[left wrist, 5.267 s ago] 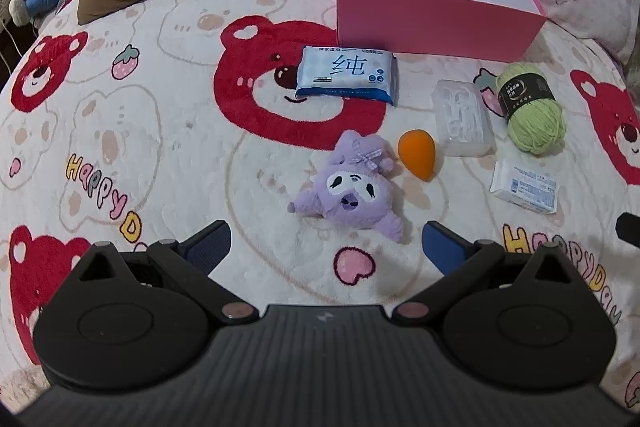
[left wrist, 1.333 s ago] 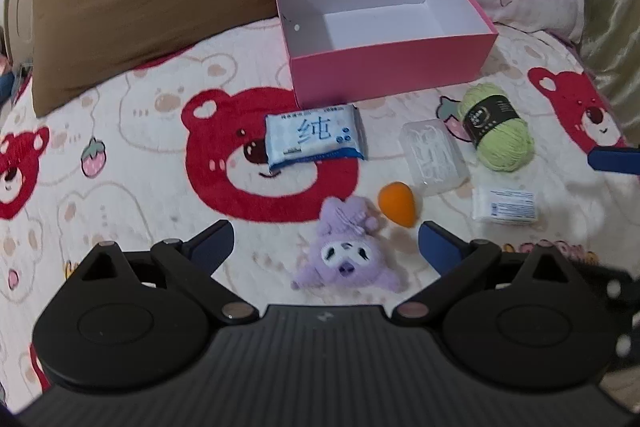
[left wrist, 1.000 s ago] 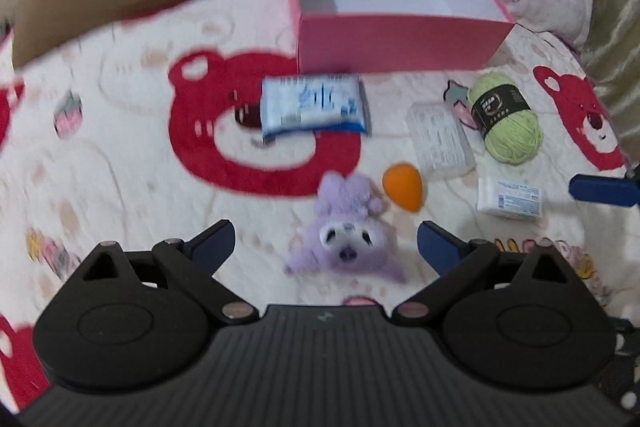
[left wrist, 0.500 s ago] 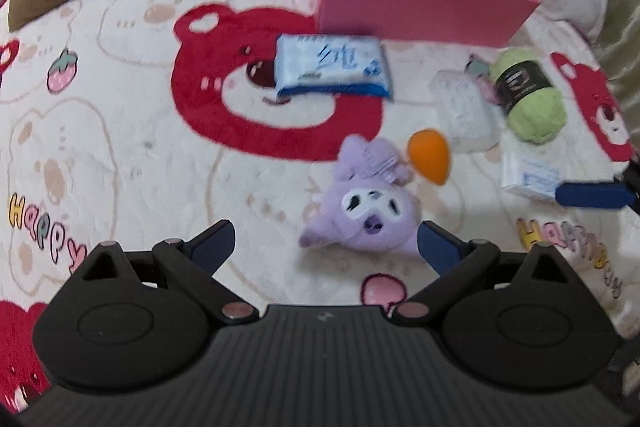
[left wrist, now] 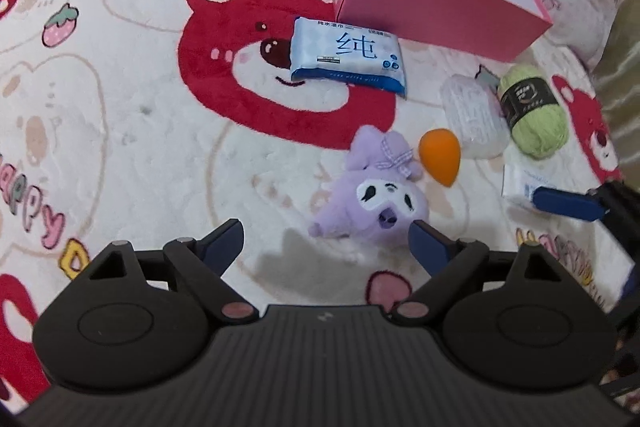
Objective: Organize objects
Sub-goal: 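Move the left tool toward the purple plush toy and close on it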
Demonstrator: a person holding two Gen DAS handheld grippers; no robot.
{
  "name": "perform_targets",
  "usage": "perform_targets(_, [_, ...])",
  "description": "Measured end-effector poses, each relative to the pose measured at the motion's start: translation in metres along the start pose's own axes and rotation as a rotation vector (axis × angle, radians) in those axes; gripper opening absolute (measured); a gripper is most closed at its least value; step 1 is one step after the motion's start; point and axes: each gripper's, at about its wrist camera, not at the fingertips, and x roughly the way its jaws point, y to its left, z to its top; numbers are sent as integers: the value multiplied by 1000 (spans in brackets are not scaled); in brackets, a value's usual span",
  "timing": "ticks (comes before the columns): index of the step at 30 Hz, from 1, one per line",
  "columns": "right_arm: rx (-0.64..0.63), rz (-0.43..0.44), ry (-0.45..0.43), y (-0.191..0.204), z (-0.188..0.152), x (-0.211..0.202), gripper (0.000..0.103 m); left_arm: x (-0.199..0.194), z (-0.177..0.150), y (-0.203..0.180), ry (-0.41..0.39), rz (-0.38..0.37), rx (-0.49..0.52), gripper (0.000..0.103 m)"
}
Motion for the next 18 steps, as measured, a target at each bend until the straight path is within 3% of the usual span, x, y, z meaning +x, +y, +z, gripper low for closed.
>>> perform_targets(3, [31,-24,-19,-1,-3,7,99,6,-3,1,-12,-11,-6,89])
perform_targets(8, [18,14,7,6,0,16,99,16,-6,5,-60,-37,-10,89])
perform_targets(13, [7,37,44,11,-3,35,98,17,-7,-5,-133,-44,59,89])
perform_targets(18, [79,47,14,1,-11,50,98,24,-10,-8,-147,-74,63,86])
